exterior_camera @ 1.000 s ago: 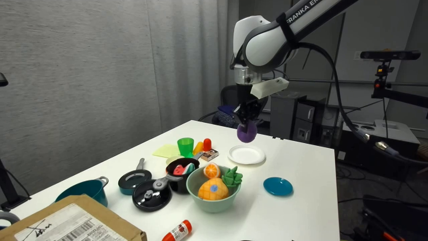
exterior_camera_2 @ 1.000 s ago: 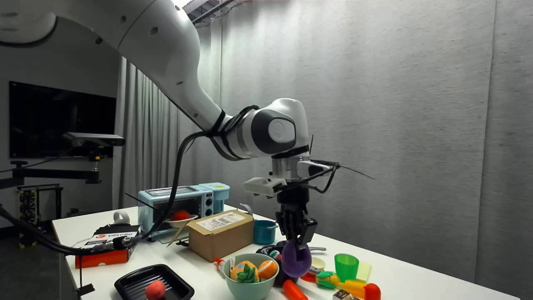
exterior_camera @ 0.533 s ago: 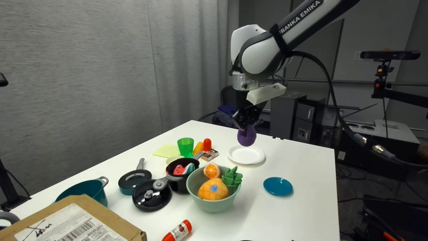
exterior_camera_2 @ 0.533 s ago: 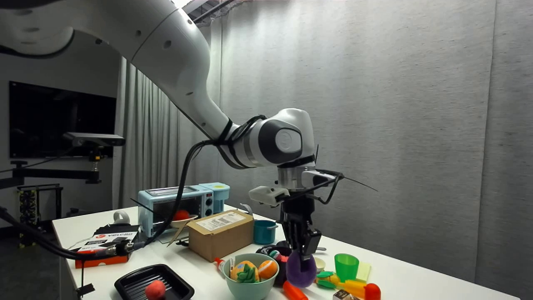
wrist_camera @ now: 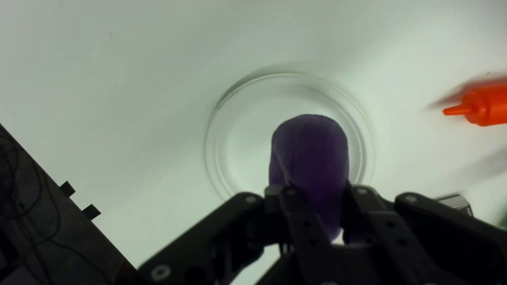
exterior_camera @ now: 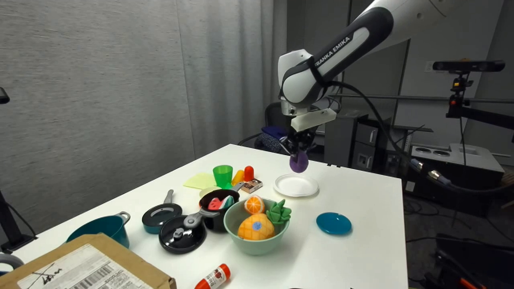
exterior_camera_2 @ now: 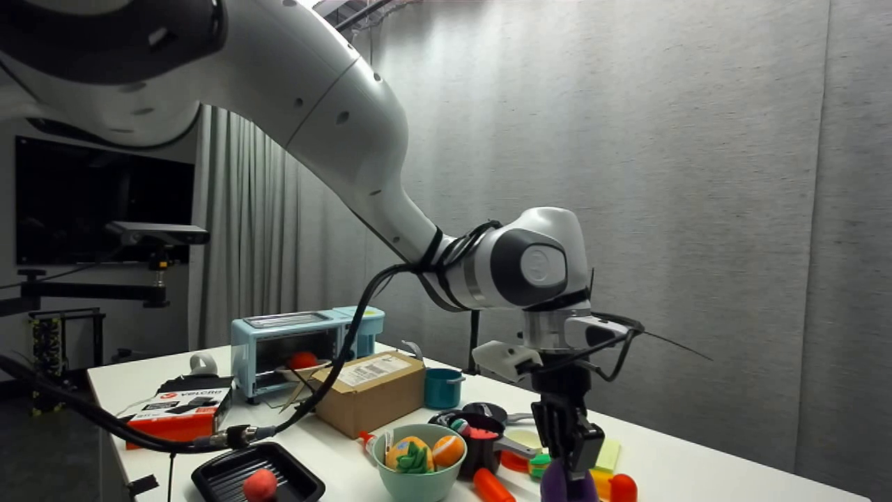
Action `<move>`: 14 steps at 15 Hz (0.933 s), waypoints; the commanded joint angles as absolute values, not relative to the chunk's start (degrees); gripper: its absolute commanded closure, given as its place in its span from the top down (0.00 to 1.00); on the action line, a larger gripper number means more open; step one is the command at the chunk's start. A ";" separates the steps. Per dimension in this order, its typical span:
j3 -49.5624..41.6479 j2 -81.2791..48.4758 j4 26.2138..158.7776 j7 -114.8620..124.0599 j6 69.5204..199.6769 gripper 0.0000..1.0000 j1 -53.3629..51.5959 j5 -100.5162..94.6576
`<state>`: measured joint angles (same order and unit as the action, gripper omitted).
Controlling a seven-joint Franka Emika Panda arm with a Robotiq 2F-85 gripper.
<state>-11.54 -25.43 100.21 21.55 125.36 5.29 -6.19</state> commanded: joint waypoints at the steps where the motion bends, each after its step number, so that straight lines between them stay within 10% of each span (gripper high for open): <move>1: -12.43 -30.48 93.18 22.03 122.41 0.05 7.12 -4.92; 2: -12.59 -31.37 92.16 21.82 121.89 0.05 7.45 -5.07; 4: -12.75 -32.69 91.09 21.09 121.24 0.47 7.79 -5.45; 8: -12.81 -33.83 91.09 20.10 121.11 0.77 7.64 -6.32; 14: -11.47 -30.27 94.05 10.80 114.61 1.00 8.05 -7.14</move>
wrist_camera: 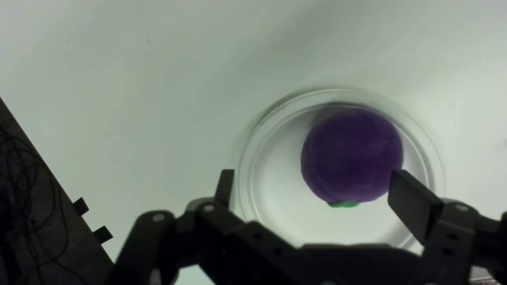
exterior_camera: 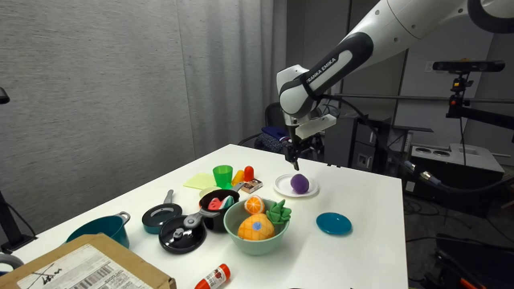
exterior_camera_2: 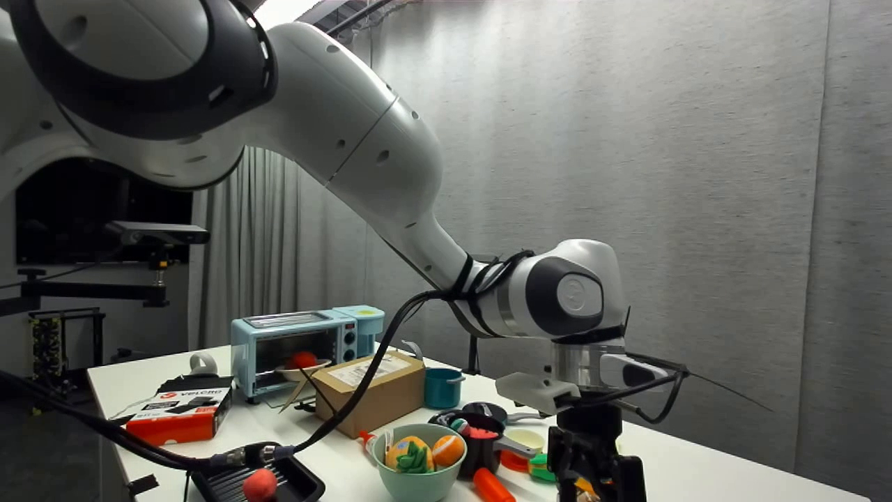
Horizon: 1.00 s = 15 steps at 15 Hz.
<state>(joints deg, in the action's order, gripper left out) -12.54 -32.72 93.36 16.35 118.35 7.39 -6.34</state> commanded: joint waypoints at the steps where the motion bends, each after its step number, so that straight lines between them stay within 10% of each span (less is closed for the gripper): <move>1: -11.07 -28.81 95.20 8.10 113.93 1.00 7.98 -7.62; 15: -5.44 -18.11 99.66 -13.49 103.67 1.00 8.85 0.35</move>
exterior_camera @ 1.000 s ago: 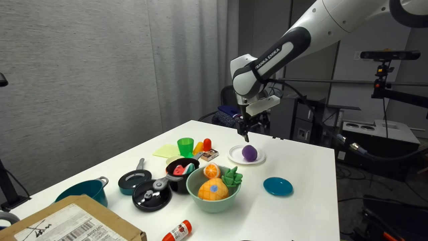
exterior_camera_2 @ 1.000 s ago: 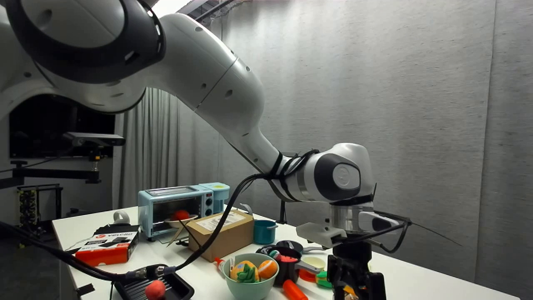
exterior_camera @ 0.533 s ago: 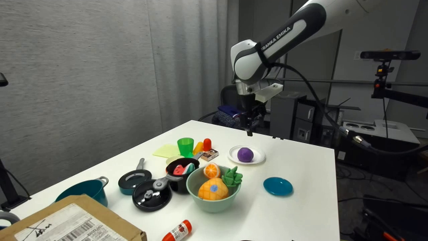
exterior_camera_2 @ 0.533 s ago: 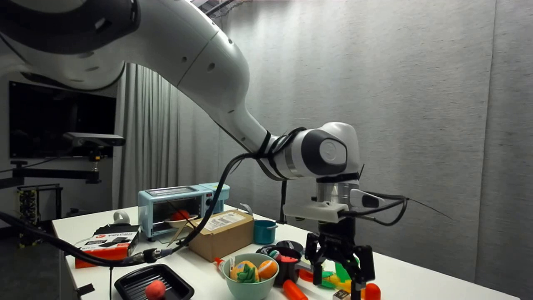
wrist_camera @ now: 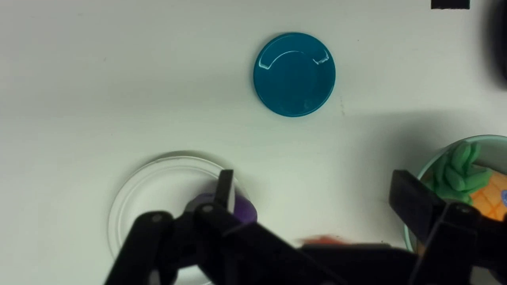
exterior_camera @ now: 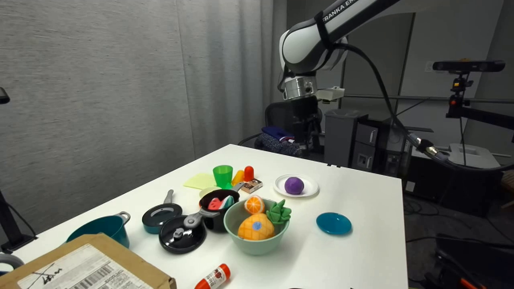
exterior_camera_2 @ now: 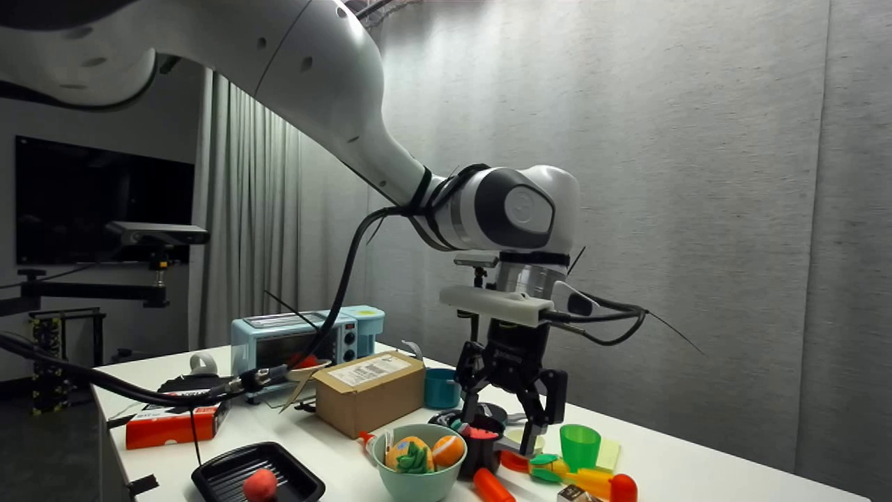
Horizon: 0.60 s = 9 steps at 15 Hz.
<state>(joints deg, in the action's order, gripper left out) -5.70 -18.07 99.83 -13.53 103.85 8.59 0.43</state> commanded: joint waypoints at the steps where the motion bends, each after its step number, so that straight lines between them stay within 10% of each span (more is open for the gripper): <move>1: -5.33 -17.83 99.90 -13.50 103.64 1.00 8.81 0.36; 9: -5.32 -17.51 100.59 -13.51 103.64 1.00 8.79 0.37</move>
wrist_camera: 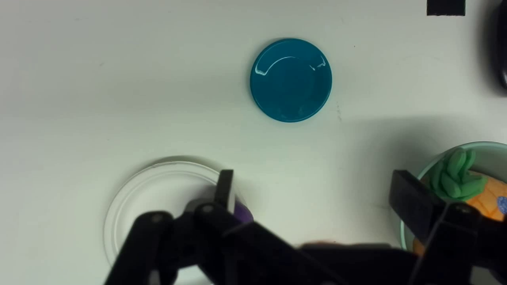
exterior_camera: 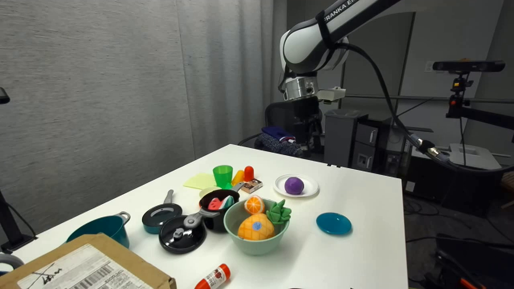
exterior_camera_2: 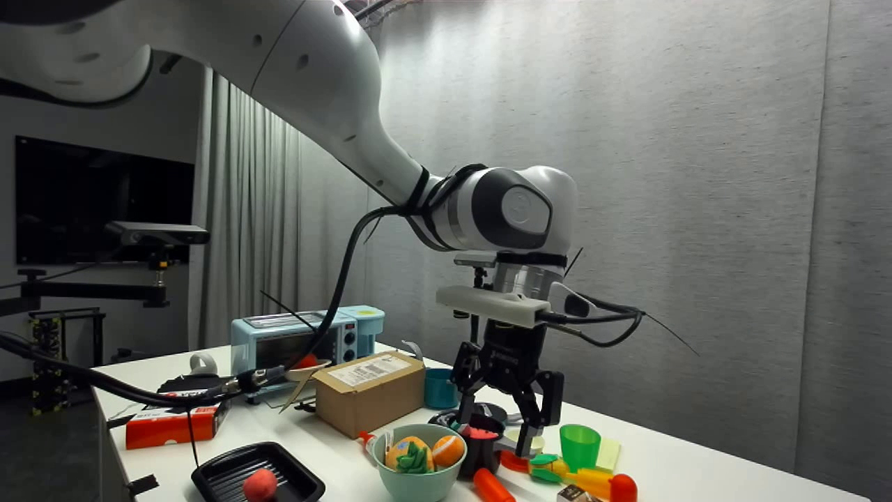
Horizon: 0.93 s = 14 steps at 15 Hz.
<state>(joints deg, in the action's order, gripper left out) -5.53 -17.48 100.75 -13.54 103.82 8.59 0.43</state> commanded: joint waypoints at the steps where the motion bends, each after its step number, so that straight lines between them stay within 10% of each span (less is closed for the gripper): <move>1: -5.33 -17.50 100.60 -13.51 103.64 1.00 8.79 0.37; 14: -2.53 -19.09 101.42 -15.60 104.15 1.00 8.23 9.87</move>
